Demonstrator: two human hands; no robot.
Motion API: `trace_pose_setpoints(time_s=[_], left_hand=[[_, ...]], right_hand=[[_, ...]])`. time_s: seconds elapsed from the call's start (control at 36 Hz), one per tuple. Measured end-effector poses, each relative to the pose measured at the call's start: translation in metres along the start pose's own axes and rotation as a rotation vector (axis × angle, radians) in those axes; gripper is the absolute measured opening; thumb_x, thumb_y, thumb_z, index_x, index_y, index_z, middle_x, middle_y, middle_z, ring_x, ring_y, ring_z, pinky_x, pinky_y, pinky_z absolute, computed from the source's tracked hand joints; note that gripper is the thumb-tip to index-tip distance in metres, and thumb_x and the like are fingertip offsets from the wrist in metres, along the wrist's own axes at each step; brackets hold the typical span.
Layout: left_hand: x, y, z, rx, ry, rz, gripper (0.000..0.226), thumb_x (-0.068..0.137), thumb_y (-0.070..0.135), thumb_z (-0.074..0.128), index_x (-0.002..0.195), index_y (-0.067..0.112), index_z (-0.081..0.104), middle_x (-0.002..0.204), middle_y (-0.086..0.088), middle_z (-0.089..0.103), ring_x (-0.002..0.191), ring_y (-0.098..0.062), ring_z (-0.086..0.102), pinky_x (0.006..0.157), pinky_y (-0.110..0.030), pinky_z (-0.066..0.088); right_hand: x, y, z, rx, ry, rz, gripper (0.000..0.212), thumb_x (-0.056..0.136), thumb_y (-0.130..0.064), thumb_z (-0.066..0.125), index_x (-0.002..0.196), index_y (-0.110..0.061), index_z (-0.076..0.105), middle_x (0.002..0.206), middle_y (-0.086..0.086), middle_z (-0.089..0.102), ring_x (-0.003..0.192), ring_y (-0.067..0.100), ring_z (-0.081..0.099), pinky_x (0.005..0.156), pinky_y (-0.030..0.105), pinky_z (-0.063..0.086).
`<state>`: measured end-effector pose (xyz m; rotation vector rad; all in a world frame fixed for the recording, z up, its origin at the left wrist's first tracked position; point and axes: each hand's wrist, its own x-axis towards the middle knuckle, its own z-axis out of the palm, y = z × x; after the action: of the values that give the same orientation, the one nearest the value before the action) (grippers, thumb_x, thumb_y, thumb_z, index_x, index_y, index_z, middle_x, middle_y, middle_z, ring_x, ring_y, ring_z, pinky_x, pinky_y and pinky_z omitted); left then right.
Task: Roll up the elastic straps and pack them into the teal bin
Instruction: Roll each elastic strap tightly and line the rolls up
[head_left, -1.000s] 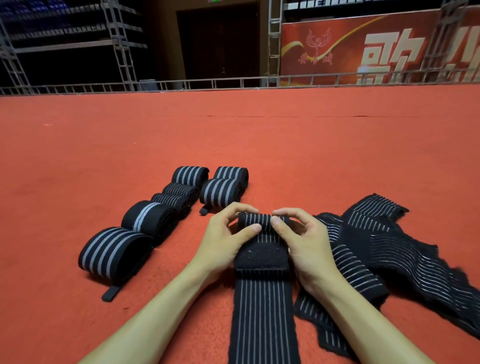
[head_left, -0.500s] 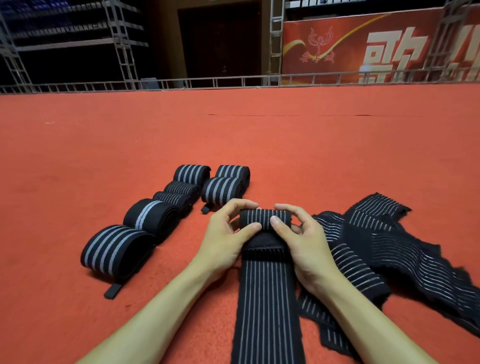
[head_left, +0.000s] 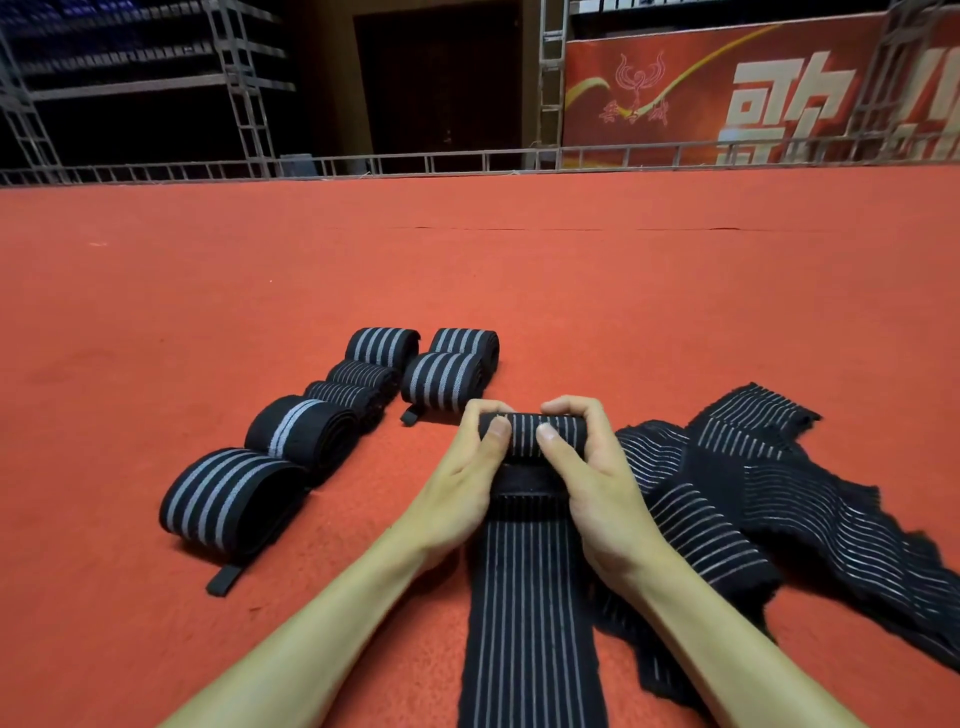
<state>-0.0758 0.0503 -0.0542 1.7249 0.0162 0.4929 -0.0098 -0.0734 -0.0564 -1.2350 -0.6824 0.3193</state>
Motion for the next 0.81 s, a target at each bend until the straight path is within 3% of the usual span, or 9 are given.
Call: trace_pose_setpoints(time_s=[0.11, 0.19, 0.31, 0.39, 0.47, 0.53, 0.64, 0.72, 0.81], left_hand=[[0.0018, 0.0046, 0.0011, -0.062, 0.054, -0.039, 0.039, 0.096, 0.049, 0.032, 0.102, 0.017, 0.053, 0.079, 0.013, 0.057, 0.075, -0.002, 0.054, 0.071, -0.018, 0.048], [0.005, 0.0063, -0.0011, -0.076, 0.1, -0.036, 0.036, 0.098, 0.043, 0.05, 0.093, 0.008, 0.057, 0.079, 0.003, 0.056, 0.078, -0.011, 0.052, 0.073, -0.028, 0.045], [0.0065, 0.0019, -0.0025, -0.14, 0.125, -0.037, 0.013, 0.087, 0.038, 0.058, 0.086, 0.028, 0.066, 0.083, 0.001, 0.062, 0.083, -0.019, 0.055, 0.079, -0.043, 0.044], [0.0063, 0.0017, -0.0033, -0.164, 0.138, 0.008, 0.008, 0.084, 0.037, 0.065, 0.089, 0.031, 0.067, 0.086, 0.004, 0.066, 0.084, -0.015, 0.058, 0.079, -0.039, 0.048], [0.0045, 0.0027, -0.0039, -0.199, 0.141, 0.049, 0.011, 0.085, 0.023, 0.066, 0.095, 0.022, 0.064, 0.083, 0.005, 0.065, 0.075, -0.01, 0.059, 0.069, -0.027, 0.051], [0.0036, 0.0041, -0.0039, -0.173, 0.16, 0.1, 0.013, 0.084, 0.015, 0.067, 0.096, 0.021, 0.064, 0.082, 0.007, 0.066, 0.074, -0.008, 0.059, 0.068, -0.024, 0.052], [0.0029, 0.0049, -0.0049, -0.179, 0.17, 0.147, 0.022, 0.083, 0.0, 0.072, 0.097, 0.015, 0.063, 0.086, 0.008, 0.069, 0.076, -0.003, 0.06, 0.074, -0.019, 0.05], [0.0026, 0.003, -0.0065, -0.179, 0.144, 0.146, 0.027, 0.074, 0.022, 0.077, 0.099, 0.029, 0.068, 0.102, 0.003, 0.069, 0.095, -0.012, 0.062, 0.09, -0.032, 0.05], [0.0044, 0.0018, -0.0061, -0.2, 0.134, 0.055, 0.032, 0.075, 0.031, 0.074, 0.106, 0.033, 0.066, 0.104, 0.005, 0.068, 0.096, -0.011, 0.064, 0.087, -0.029, 0.051]], right_hand=[[-0.0012, -0.005, -0.0019, -0.045, -0.041, -0.039, 0.015, 0.101, -0.013, 0.052, 0.104, -0.028, 0.055, 0.085, -0.005, 0.064, 0.079, 0.009, 0.062, 0.07, 0.028, 0.053], [-0.0013, -0.0066, -0.0019, -0.047, -0.046, -0.058, 0.019, 0.1, -0.007, 0.053, 0.103, -0.025, 0.057, 0.08, -0.01, 0.065, 0.076, 0.007, 0.062, 0.068, 0.024, 0.051], [0.0007, -0.0044, -0.0023, -0.014, -0.001, -0.05, 0.019, 0.097, -0.009, 0.058, 0.103, -0.028, 0.058, 0.078, -0.013, 0.063, 0.075, 0.005, 0.061, 0.068, 0.023, 0.051], [0.0021, -0.0043, 0.0, 0.012, 0.012, -0.012, 0.01, 0.092, -0.029, 0.063, 0.099, -0.035, 0.061, 0.088, -0.004, 0.065, 0.083, 0.011, 0.063, 0.074, 0.03, 0.052], [0.0037, -0.0026, 0.0011, 0.02, 0.039, 0.044, 0.029, 0.081, -0.048, 0.063, 0.102, -0.029, 0.06, 0.106, 0.009, 0.067, 0.095, 0.02, 0.067, 0.086, 0.04, 0.055], [0.0042, -0.0016, 0.0019, 0.028, 0.031, 0.073, 0.031, 0.084, -0.053, 0.066, 0.102, -0.028, 0.061, 0.111, 0.012, 0.069, 0.105, 0.027, 0.068, 0.094, 0.048, 0.054], [0.0049, -0.0018, 0.0002, -0.012, 0.072, 0.029, 0.009, 0.092, -0.029, 0.068, 0.099, -0.027, 0.063, 0.101, 0.006, 0.07, 0.095, 0.021, 0.067, 0.093, 0.049, 0.054], [0.0048, -0.0034, -0.0019, 0.007, 0.08, 0.004, 0.016, 0.093, -0.015, 0.066, 0.099, -0.029, 0.065, 0.095, 0.004, 0.07, 0.09, 0.021, 0.066, 0.087, 0.045, 0.055], [0.0046, -0.005, -0.0023, 0.006, 0.072, -0.013, 0.023, 0.094, -0.009, 0.063, 0.1, -0.031, 0.064, 0.095, -0.001, 0.07, 0.092, 0.018, 0.066, 0.089, 0.043, 0.054]])
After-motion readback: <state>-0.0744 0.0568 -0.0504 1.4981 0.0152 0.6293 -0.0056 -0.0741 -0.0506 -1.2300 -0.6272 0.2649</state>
